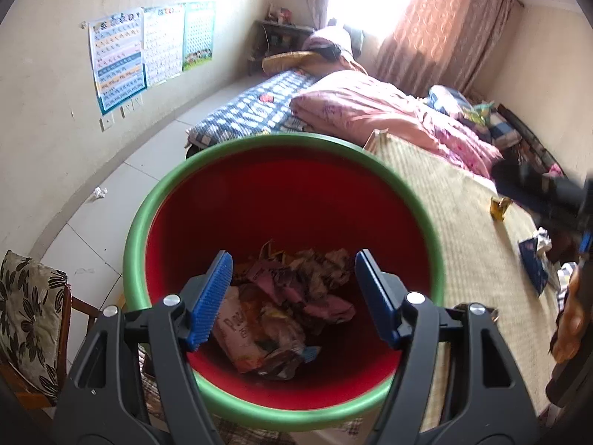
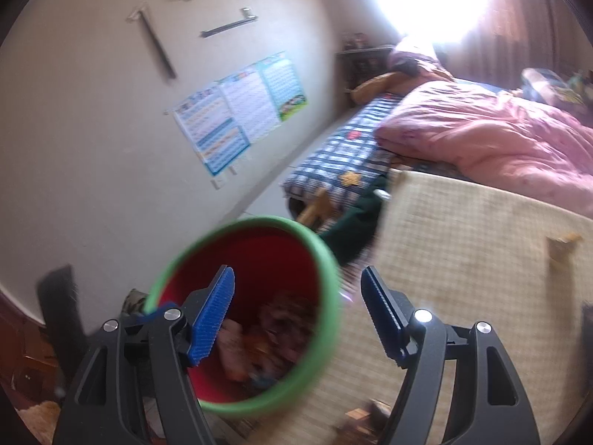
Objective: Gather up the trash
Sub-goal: 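Grasp the brown wrapper with the left tool while the right tool grasps the blue Oreo bag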
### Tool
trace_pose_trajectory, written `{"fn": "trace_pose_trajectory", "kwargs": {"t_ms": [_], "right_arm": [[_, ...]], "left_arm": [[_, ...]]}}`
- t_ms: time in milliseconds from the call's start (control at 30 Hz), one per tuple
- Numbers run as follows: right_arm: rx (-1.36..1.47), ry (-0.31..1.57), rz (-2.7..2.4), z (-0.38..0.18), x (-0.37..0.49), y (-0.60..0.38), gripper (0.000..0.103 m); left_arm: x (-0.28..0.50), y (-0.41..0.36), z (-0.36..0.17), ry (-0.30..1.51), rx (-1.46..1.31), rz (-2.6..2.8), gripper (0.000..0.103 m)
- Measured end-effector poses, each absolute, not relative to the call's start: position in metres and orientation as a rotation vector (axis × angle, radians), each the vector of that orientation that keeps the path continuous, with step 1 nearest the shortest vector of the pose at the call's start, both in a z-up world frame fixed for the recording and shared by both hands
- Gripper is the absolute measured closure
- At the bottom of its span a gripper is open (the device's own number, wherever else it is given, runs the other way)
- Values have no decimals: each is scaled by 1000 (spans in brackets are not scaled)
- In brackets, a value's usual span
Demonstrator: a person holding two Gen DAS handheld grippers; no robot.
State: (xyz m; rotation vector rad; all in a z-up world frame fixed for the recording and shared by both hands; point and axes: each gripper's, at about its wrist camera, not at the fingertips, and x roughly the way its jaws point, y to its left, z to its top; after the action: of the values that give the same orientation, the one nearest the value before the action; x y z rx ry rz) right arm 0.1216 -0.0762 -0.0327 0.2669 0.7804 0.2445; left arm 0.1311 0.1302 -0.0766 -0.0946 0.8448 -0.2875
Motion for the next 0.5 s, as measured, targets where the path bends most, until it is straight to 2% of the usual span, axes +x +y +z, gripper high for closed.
{"fn": "trace_pose_trajectory", "kwargs": {"t_ms": [233,500], "right_arm": [[279,828,84,-56,76,-174,34],[323,861,-8,-74,24,-264,34]], "left_arm": [[99,81,-61,810,-110,-314,37],[59,-10,-84,884,13,-457,35]]}}
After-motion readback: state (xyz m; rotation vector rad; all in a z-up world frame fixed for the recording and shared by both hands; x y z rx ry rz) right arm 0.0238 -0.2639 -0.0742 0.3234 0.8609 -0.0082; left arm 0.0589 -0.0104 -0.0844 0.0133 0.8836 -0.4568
